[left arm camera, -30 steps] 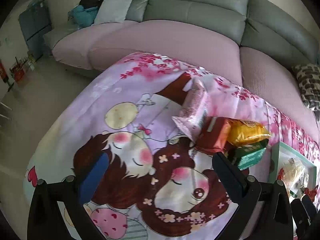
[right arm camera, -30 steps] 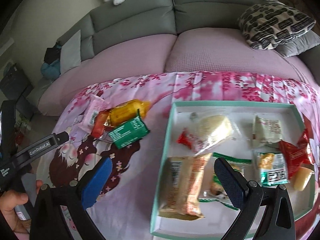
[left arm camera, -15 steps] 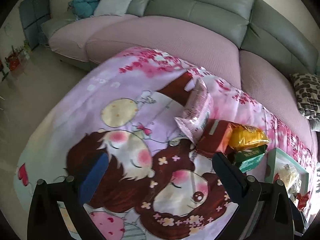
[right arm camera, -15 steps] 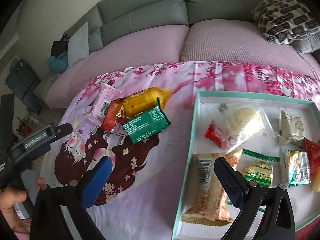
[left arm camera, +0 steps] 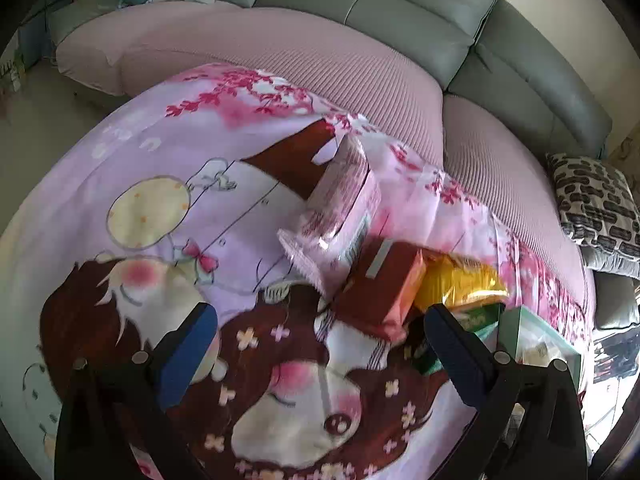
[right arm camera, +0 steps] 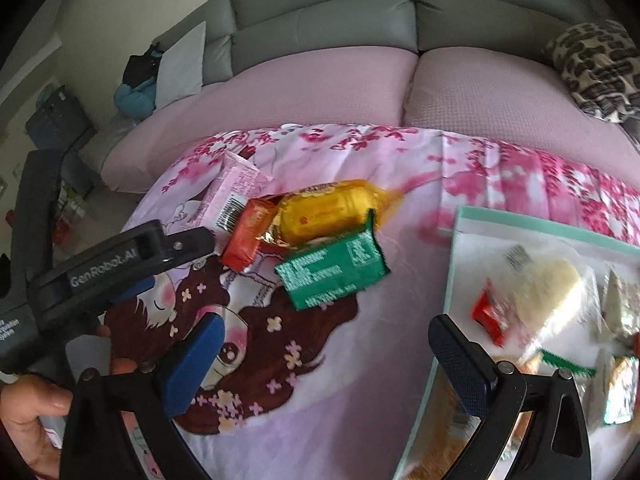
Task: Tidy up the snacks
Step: 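Grasp the red box with the left tool while the right grasps the green biscuit box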
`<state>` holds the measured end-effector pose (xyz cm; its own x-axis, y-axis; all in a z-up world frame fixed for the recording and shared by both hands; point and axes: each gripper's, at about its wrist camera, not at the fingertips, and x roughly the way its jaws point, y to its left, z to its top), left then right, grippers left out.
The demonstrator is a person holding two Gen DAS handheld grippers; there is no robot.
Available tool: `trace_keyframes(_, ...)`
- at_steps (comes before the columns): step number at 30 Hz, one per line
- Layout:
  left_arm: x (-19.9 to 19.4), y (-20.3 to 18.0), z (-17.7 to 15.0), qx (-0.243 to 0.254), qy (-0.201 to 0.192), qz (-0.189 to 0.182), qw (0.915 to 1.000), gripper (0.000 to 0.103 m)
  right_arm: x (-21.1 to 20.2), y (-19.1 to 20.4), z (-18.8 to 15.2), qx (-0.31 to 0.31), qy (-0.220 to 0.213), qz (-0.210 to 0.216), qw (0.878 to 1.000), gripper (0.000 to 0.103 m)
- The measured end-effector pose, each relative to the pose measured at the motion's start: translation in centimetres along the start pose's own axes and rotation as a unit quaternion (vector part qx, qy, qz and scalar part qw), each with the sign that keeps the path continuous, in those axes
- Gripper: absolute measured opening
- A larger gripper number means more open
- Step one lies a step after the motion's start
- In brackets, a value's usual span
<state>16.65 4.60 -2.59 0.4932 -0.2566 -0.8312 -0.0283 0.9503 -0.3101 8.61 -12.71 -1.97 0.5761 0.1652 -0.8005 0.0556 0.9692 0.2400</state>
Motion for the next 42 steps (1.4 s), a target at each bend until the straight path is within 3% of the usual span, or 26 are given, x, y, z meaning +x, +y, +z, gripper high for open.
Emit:
trace_keyframes(5,0.5,-0.2,0.7,-0.01,-0.014,-0.033,0.9993,0.103,1.6,0.7,0.5,-0.03,0.005,-0.013,0.999,0.103)
trace_keyframes(14,2.0,-1.3,1.1,0.002,-0.004,-0.066,0.9978,0.103,3.6,0.2,1.3,-0.039,0.016,-0.018,0.999,0.103)
trace_keyframes(21,3.1,-1.4,1.3,0.007,0.002,-0.048,0.9988,0.103,4.5,-0.2,1.7,-0.037,0.019,-0.014,0.999,0.103)
trace_keyframes(35,4.8,-2.4,0.9,0.005,0.034,-0.068,0.9971,0.1,6.1,0.0,2.2,-0.052,0.026,-0.026,0.998,0.103)
trace_keyframes(38,5.0,-2.4,0.9,0.003,0.04,-0.079,0.9961,0.089,6.4,0.0,2.2,-0.054,0.027,-0.036,0.998,0.099)
trace_keyframes(42,5.0,-2.5,0.9,-0.003,0.046,-0.087,0.9951,0.083,6.4,0.0,2.3,-0.052,0.026,-0.026,0.998,0.083)
